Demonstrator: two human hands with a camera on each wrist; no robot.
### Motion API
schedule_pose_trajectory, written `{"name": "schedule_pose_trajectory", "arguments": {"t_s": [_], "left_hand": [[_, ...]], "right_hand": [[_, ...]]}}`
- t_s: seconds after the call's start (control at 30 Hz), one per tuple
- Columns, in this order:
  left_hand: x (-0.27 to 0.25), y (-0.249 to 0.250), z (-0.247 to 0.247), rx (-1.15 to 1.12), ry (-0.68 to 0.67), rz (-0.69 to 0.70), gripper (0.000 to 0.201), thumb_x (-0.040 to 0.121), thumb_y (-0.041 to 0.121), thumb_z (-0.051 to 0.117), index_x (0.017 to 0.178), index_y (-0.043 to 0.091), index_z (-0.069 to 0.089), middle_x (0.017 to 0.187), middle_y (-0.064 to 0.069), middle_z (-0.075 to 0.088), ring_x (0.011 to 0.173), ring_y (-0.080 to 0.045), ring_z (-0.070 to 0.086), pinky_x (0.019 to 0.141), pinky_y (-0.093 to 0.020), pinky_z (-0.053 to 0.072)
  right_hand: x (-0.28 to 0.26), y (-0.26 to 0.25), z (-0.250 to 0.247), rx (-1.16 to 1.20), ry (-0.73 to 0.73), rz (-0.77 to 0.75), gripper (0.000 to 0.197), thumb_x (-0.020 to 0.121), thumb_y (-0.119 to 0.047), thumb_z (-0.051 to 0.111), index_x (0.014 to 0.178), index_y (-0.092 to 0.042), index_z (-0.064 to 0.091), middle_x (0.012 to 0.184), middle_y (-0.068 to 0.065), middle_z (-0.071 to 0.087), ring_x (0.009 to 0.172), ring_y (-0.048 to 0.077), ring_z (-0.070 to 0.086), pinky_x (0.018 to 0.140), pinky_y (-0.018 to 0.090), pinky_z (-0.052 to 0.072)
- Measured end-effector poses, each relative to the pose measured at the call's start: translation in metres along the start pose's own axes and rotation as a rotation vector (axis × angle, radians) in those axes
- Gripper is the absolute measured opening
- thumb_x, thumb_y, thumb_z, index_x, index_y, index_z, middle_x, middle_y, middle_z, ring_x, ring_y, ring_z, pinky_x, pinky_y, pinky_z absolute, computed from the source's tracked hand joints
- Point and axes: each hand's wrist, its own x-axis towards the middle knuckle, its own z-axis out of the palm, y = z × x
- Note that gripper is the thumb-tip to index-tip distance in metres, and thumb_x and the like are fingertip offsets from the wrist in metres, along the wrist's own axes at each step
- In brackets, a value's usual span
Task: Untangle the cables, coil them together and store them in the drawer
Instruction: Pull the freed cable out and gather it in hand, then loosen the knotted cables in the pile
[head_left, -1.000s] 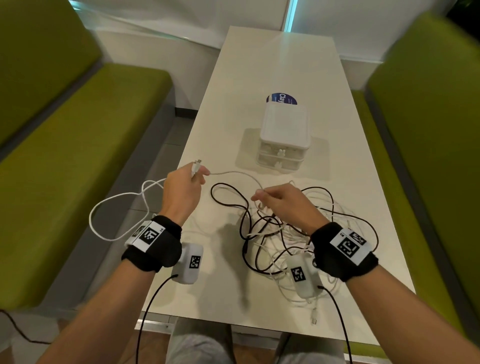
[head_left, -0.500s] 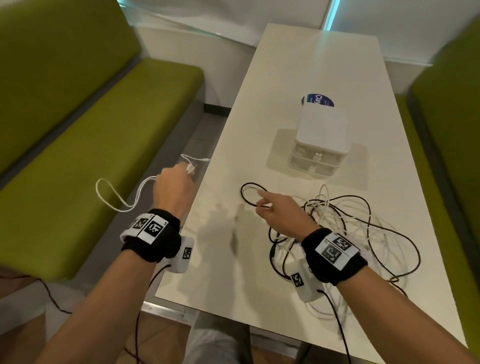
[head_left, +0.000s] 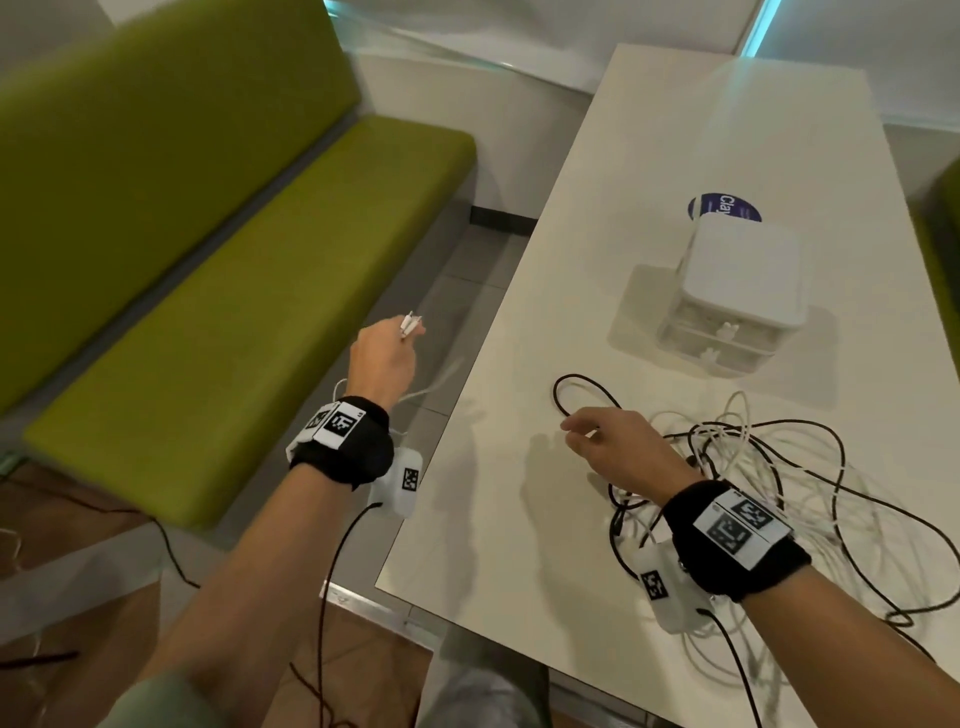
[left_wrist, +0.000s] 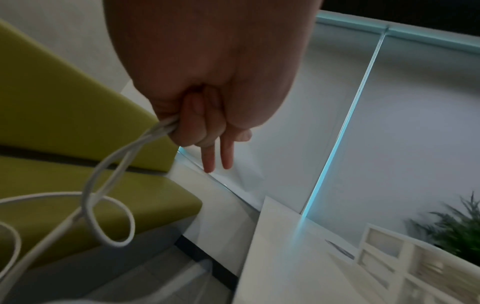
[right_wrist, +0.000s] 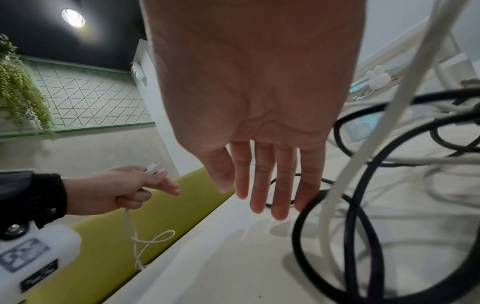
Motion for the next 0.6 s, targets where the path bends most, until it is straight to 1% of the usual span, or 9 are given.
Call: {"name": "schedule_pose_trajectory", "arguments": {"t_s": [0.07, 0.13, 0.2, 0.27, 0.33, 0.4, 0.47, 0.53, 0.6], "left_hand": [[-0.005, 0.005, 0.008, -0.131, -0.048, -0.034, 0.031, 0.101, 0.025, 0.041, 0.096, 0.018, 0.071, 0.091, 0.000, 0.071, 0.085, -0.021, 0.063, 0.071, -0.030, 0.041], [-0.013, 0.015, 0.015, -0.232, -0.082, -0.028, 0.039, 0.103, 0.035, 0.039, 0.089, 0.017, 0.071, 0.083, 0.001, 0.071, 0.076, -0.012, 0.060, 0.070, -0.029, 0.043], [-0.022, 0.028, 0.020, -0.252, -0.110, 0.041, 0.046, 0.103, 0.039, 0.037, 0.084, 0.015, 0.071, 0.077, 0.000, 0.070, 0.071, -0.012, 0.059, 0.065, -0.023, 0.042], [-0.032, 0.042, 0.026, -0.268, -0.159, 0.094, 0.051, 0.103, 0.043, 0.035, 0.080, 0.016, 0.072, 0.072, -0.001, 0.068, 0.062, -0.013, 0.055, 0.058, -0.024, 0.038], [-0.041, 0.055, 0.035, -0.267, -0.213, 0.126, 0.054, 0.102, 0.048, 0.033, 0.079, 0.019, 0.072, 0.069, 0.000, 0.066, 0.058, -0.012, 0.052, 0.055, -0.027, 0.036], [-0.051, 0.066, 0.046, -0.277, -0.269, 0.152, 0.055, 0.102, 0.050, 0.032, 0.080, 0.020, 0.072, 0.067, 0.001, 0.063, 0.059, -0.013, 0.052, 0.056, -0.028, 0.037], [-0.063, 0.076, 0.056, -0.280, -0.313, 0.166, 0.054, 0.101, 0.051, 0.033, 0.081, 0.021, 0.073, 0.065, 0.001, 0.059, 0.063, -0.017, 0.054, 0.060, -0.031, 0.040], [-0.076, 0.084, 0.067, -0.254, -0.350, 0.182, 0.053, 0.101, 0.050, 0.034, 0.083, 0.021, 0.074, 0.062, 0.003, 0.054, 0.064, -0.020, 0.052, 0.064, -0.034, 0.040], [-0.089, 0.090, 0.080, -0.204, -0.400, 0.212, 0.053, 0.101, 0.049, 0.035, 0.085, 0.020, 0.075, 0.068, 0.004, 0.056, 0.070, -0.021, 0.053, 0.070, -0.035, 0.040]], "right_hand": [[0.001, 0.002, 0.001, -0.015, 0.010, -0.006, 0.022, 0.098, -0.024, 0.056, 0.116, -0.020, 0.068, 0.110, -0.007, 0.068, 0.091, 0.009, 0.059, 0.078, 0.022, 0.039], [0.001, 0.005, 0.001, -0.028, 0.022, -0.002, 0.020, 0.098, -0.023, 0.056, 0.111, -0.020, 0.070, 0.105, -0.006, 0.069, 0.091, 0.009, 0.060, 0.077, 0.023, 0.040], [0.001, 0.008, -0.002, -0.051, 0.035, 0.001, 0.019, 0.098, -0.021, 0.054, 0.107, -0.021, 0.071, 0.097, -0.007, 0.067, 0.091, 0.012, 0.062, 0.076, 0.024, 0.042], [0.000, 0.010, -0.006, -0.073, 0.048, -0.004, 0.020, 0.098, -0.020, 0.053, 0.105, -0.021, 0.072, 0.089, -0.009, 0.063, 0.089, 0.014, 0.064, 0.075, 0.024, 0.043], [-0.002, 0.010, -0.011, -0.096, 0.048, -0.009, 0.021, 0.098, -0.020, 0.053, 0.105, -0.020, 0.072, 0.090, -0.007, 0.064, 0.087, 0.012, 0.061, 0.076, 0.024, 0.043], [-0.003, 0.009, -0.015, -0.107, 0.040, -0.004, 0.022, 0.098, -0.020, 0.052, 0.107, -0.019, 0.072, 0.100, -0.003, 0.069, 0.091, 0.013, 0.061, 0.081, 0.026, 0.044], [-0.004, 0.010, -0.016, -0.129, 0.040, 0.005, 0.024, 0.098, -0.018, 0.051, 0.110, -0.018, 0.072, 0.109, -0.001, 0.071, 0.099, 0.017, 0.063, 0.087, 0.028, 0.047], [-0.007, 0.012, -0.017, -0.161, 0.050, 0.008, 0.027, 0.097, -0.012, 0.050, 0.110, -0.016, 0.072, 0.110, 0.002, 0.072, 0.103, 0.020, 0.064, 0.089, 0.029, 0.048], [-0.011, 0.017, -0.019, -0.180, 0.070, 0.003, 0.030, 0.093, -0.003, 0.048, 0.107, -0.014, 0.073, 0.105, 0.004, 0.072, 0.100, 0.022, 0.065, 0.087, 0.031, 0.050]]}}
